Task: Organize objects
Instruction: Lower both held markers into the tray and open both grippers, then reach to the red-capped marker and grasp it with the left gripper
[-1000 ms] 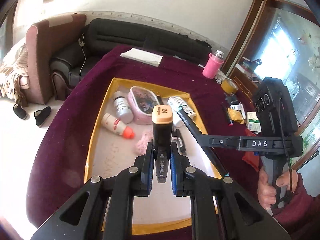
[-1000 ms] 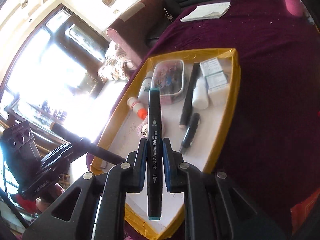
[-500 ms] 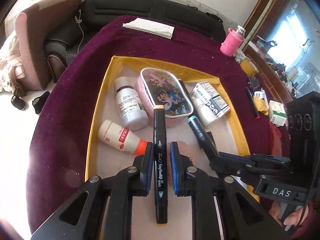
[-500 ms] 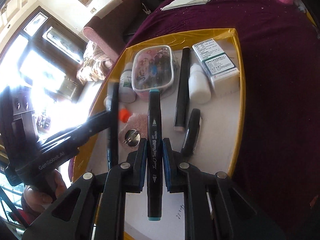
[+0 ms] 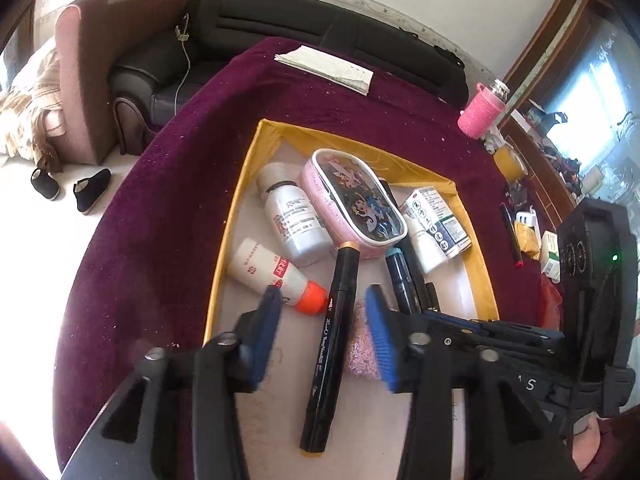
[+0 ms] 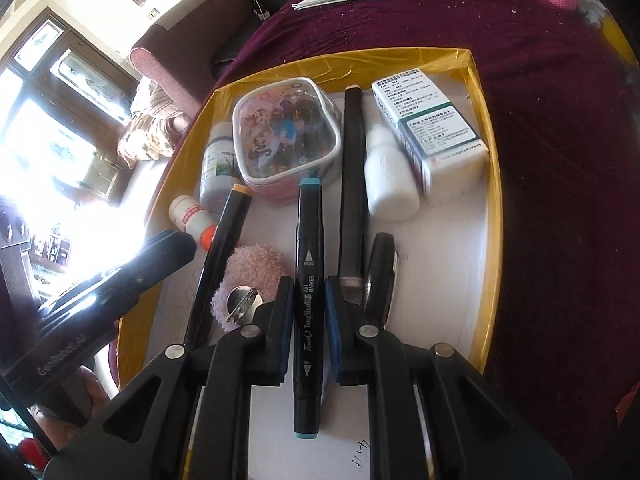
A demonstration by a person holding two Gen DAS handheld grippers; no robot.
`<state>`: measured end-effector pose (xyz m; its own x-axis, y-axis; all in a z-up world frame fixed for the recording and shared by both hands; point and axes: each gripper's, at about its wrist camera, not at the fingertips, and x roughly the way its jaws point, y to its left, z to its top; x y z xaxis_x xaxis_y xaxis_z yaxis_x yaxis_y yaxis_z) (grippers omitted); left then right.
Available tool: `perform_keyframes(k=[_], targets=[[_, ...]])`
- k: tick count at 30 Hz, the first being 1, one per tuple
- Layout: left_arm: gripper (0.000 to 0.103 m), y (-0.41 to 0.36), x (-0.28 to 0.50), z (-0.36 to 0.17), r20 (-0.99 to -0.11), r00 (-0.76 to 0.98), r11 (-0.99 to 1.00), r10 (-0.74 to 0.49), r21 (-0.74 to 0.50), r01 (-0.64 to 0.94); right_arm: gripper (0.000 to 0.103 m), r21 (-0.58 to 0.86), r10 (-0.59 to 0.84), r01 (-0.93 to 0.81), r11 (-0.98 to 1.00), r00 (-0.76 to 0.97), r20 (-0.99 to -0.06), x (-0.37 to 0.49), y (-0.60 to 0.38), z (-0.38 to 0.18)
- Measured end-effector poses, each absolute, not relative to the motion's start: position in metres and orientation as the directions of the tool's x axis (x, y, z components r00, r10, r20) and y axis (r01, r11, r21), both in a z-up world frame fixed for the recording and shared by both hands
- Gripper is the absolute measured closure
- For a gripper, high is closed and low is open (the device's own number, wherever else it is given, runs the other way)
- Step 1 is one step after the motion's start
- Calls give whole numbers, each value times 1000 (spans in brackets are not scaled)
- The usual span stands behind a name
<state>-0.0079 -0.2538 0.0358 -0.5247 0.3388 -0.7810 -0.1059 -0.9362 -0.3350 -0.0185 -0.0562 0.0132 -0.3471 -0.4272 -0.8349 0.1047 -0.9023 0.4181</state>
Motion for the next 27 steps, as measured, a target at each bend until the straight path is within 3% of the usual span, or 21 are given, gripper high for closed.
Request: perform_keyframes(k=[1, 3, 8, 12, 17, 25, 27], targets=[[47, -258, -4, 39, -772, -536, -933, 341, -346, -95, 89, 418, -427, 106, -902, -346, -835, -18, -55, 14], [47, -265, 3, 46, -753, -552, -922, 359, -379, -82, 85, 422, -434, 114, -899, -353, -829, -15, -53, 18], [46, -278, 19, 58, -721, -592, -909, 358, -414, -46, 61, 427, -458, 171, -888, -404, -792, -4, -42, 38], [46, -270, 33, 68, -692, -610, -896, 385, -438, -69, 60, 485, -513, 184, -855, -439, -738, -1, -22, 53], [46, -235, 43, 77, -692, -599, -906, 403, -394, -155, 60, 468, -475, 155, -870, -517, -712, 4, 17, 65], [46, -156, 58, 70, -728, -473, -868, 496, -398, -297, 59, 421, -306, -1, -907, -685, -661, 65, 154, 90], [46, -132, 65, 74, -726, -451, -851, 520, -395, -345, 51, 404, -236, -71, -912, -714, -659, 83, 193, 94]])
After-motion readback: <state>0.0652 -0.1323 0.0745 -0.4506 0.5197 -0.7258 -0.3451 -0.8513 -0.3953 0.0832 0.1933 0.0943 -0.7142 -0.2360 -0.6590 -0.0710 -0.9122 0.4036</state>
